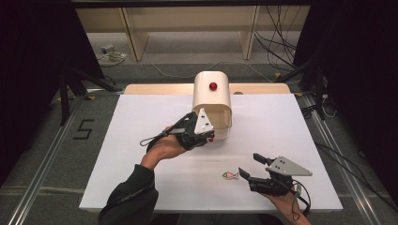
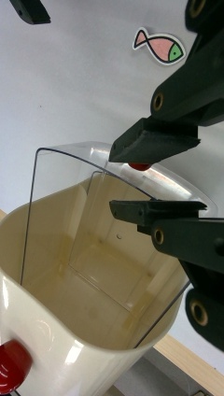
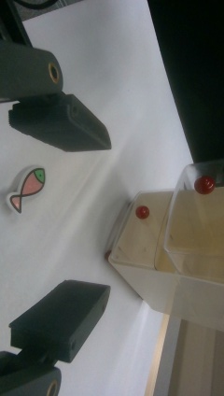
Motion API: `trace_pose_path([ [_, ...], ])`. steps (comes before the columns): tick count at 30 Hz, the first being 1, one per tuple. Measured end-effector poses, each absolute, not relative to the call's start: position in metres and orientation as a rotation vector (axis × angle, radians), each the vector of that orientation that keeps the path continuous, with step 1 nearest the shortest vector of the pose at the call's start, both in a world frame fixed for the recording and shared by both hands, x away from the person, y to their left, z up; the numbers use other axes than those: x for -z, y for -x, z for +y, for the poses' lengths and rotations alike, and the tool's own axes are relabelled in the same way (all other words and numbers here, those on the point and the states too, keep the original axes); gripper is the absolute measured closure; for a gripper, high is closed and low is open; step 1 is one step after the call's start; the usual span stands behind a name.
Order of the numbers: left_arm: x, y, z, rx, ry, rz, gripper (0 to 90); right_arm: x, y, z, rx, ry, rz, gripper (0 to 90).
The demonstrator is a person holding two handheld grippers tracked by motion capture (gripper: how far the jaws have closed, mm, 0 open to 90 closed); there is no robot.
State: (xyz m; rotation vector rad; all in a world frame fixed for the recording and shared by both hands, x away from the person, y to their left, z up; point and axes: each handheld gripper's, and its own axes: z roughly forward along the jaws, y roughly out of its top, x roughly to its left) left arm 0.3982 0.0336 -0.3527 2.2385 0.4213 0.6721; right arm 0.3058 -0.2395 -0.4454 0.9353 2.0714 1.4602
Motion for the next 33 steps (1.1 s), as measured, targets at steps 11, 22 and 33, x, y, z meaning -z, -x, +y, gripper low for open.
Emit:
trace_pose_path([
  [11,0.352,-0.398,0.038,-0.677,-2.196,0.441,63.0,0.445,-0.306,-0.240,-1.464,-0.937,2.071,25.7],
  [22,0.346,-0.393,0.048,-0.629,-2.093,0.506,51.8,0.445,-0.305,-0.240,-1.464,-0.938,2.071,25.7],
  [33,0.353,-0.388,0.054,-0.629,-2.070,0.540,44.9,0.445,-0.306,-0.239,-1.464,-0.934,2.071,25.7],
])
